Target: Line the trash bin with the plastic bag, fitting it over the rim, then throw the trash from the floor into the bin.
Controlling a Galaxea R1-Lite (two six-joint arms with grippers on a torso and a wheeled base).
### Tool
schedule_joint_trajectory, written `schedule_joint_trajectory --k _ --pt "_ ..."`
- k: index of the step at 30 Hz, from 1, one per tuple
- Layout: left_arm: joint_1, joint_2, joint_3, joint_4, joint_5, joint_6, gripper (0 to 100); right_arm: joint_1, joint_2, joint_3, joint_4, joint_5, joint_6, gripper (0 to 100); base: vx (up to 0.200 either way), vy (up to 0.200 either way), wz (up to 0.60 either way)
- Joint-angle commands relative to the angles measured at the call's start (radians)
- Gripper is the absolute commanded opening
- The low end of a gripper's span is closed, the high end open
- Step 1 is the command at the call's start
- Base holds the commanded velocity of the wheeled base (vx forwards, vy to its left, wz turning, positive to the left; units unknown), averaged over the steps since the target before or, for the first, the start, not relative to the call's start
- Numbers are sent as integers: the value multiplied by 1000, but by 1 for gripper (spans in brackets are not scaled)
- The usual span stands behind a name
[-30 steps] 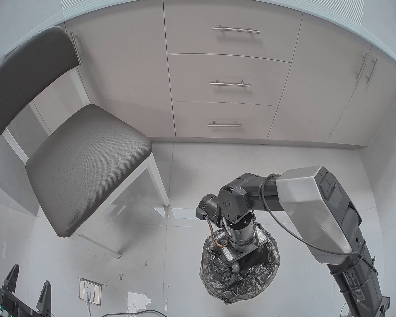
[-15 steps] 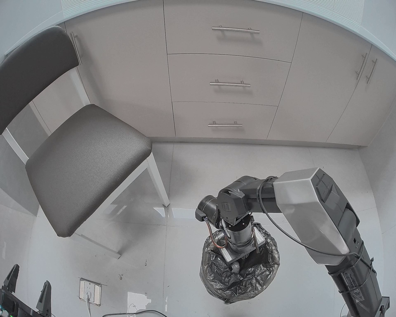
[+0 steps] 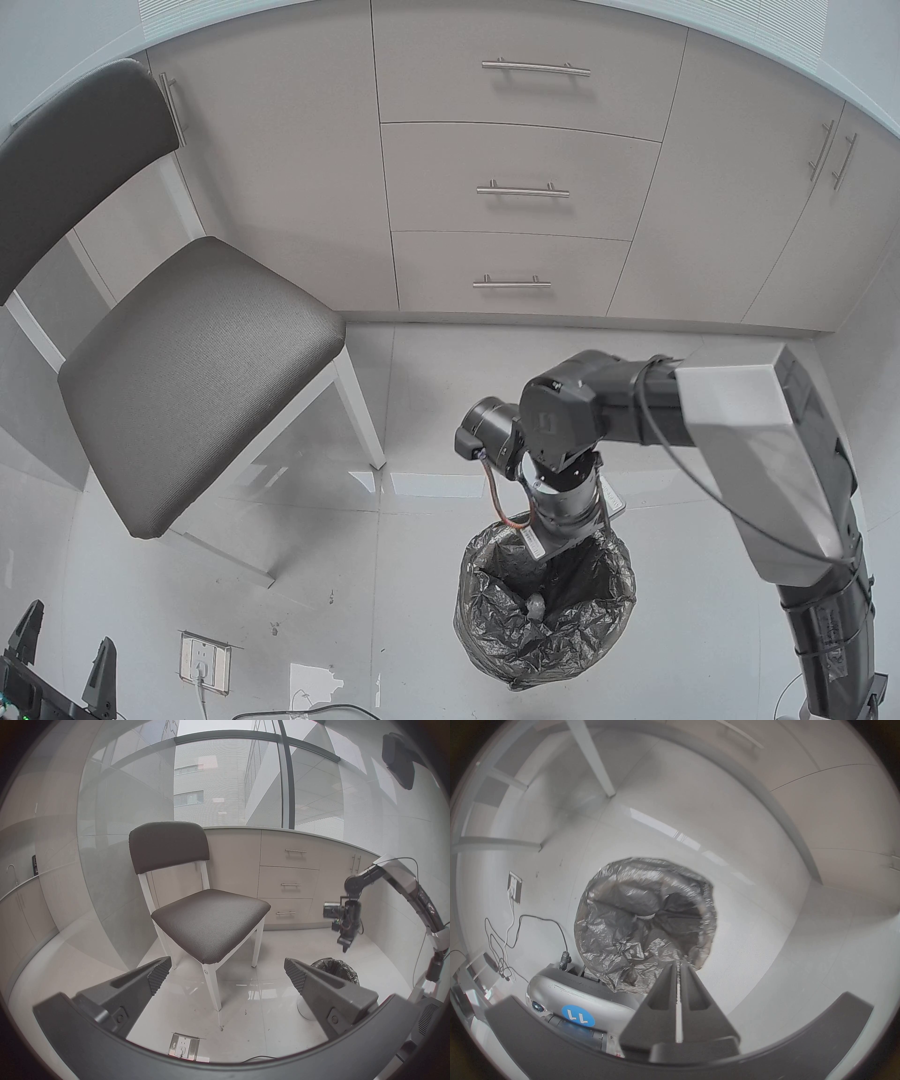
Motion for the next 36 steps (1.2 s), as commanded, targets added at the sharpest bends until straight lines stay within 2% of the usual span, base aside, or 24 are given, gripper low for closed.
schedule_joint_trajectory --k 1,5,9,15,19,28,31,33,35,36 --pt "0 -16 16 0 0 0 100 -27 -195 1 36 -81 -13 0 0 0 0" --pt "0 -16 16 0 0 0 100 -41 -295 1 117 -88 -19 0 0 0 0" --pt "0 -16 16 0 0 0 100 -49 -388 1 266 -81 -7 0 0 0 0" --pt "-2 -16 16 0 0 0 100 -47 -331 1 280 -74 19 0 0 0 0" --pt "0 -16 16 0 0 0 100 -33 -213 1 206 22 35 0 0 0 0" --pt "0 -16 16 0 0 0 100 -33 31 1 27 57 33 0 0 0 0" --pt "0 -16 16 0 0 0 100 -33 94 1 -85 93 24 0 0 0 0" --pt "0 -16 16 0 0 0 100 -33 126 1 -144 91 24 0 0 0 0" --pt "0 -16 16 0 0 0 100 -33 126 1 -144 91 24 0 0 0 0" --pt "0 -16 16 0 0 0 100 -24 167 1 -220 85 23 0 0 0 0"
